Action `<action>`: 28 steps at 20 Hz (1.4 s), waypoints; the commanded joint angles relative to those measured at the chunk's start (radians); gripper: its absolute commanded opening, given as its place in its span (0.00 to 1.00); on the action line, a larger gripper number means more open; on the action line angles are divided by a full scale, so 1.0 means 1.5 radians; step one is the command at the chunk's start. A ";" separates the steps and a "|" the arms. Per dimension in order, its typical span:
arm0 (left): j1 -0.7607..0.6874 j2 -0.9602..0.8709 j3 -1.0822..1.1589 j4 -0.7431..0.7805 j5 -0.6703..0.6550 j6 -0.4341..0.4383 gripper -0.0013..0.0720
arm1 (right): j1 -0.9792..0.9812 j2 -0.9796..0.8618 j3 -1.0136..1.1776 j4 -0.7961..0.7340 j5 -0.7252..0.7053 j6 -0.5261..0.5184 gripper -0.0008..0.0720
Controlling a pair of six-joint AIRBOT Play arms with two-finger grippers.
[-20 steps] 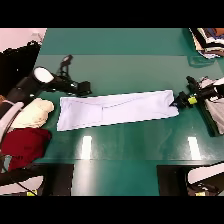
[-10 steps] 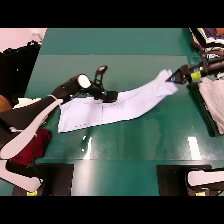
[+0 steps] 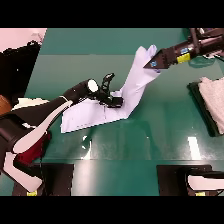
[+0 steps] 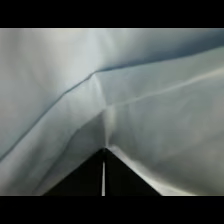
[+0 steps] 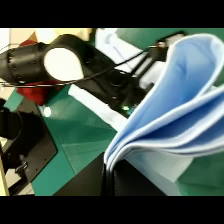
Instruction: Fold the shirts.
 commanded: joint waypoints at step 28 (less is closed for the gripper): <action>0.466 0.458 0.001 0.211 -0.185 0.007 0.05 | 0.213 -0.092 -0.183 -0.178 -0.288 0.044 0.45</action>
